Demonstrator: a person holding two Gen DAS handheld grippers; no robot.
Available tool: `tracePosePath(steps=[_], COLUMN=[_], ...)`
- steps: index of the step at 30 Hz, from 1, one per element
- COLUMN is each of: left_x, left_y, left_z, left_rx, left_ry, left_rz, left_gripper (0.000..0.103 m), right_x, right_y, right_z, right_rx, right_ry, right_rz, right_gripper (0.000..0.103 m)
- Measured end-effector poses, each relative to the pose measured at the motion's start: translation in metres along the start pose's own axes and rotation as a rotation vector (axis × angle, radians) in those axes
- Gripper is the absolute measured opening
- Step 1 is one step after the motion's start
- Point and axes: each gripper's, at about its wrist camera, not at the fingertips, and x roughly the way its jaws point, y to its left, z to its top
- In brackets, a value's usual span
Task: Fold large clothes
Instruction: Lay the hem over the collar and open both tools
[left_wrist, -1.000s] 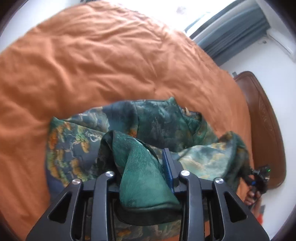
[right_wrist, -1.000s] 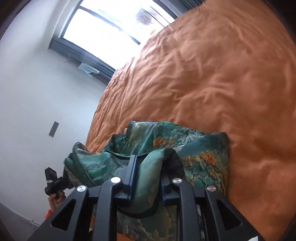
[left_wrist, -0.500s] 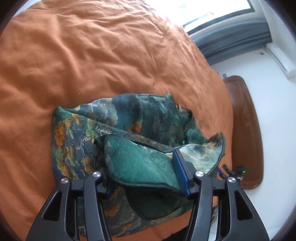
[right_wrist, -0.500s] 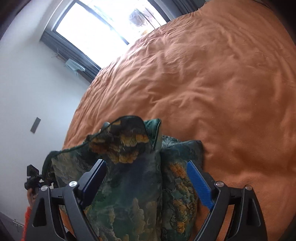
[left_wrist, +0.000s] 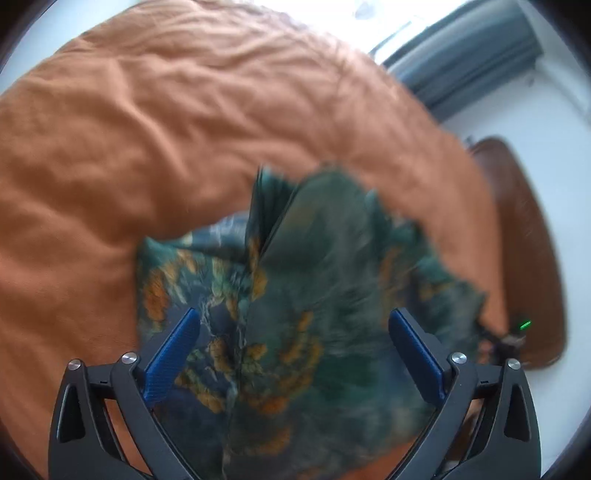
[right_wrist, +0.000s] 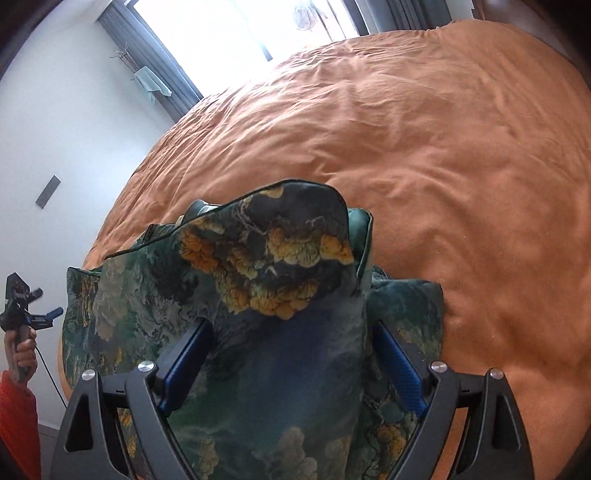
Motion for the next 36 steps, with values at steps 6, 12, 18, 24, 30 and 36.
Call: tracePosePath(steps=[6, 12, 18, 24, 30, 36], left_x=[0.029, -0.017, 0.056, 0.06, 0.076, 0.058], left_y=[-0.026, -0.073, -0.01, 0.003, 0.001, -0.021], left_z=[-0.007, -0.015, -0.034, -0.045, -0.037, -0.044], left_rx=[0.009, 0.198, 0.161, 0.186, 0.188, 0.225], left_ry=[-0.076, -0.333, -0.294, -0.394, -0.408, -0.41], left_rz=[0.149, 0.248, 0.275, 0.197, 0.181, 0.299], left_gripper=[0.013, 0.012, 0.031, 0.033, 0.034, 0.069], right_x=[0.024, -0.038, 0.02, 0.063, 0.066, 0.06], right_y=[0.004, 0.041, 0.026, -0.007, -0.028, -0.02], right_z=[0.01, 0.011, 0.004, -0.037, -0.037, -0.037], right_rx=[0.014, -0.094, -0.088, -0.031, 0.031, 0.014], right_ry=[0.013, -0.211, -0.129, -0.208, -0.227, -0.229], right_rz=[-0.086, -0.183, -0.247, -0.162, -0.064, -0.096], right_gripper=[0.015, 0.012, 0.018, 0.02, 0.02, 0.023])
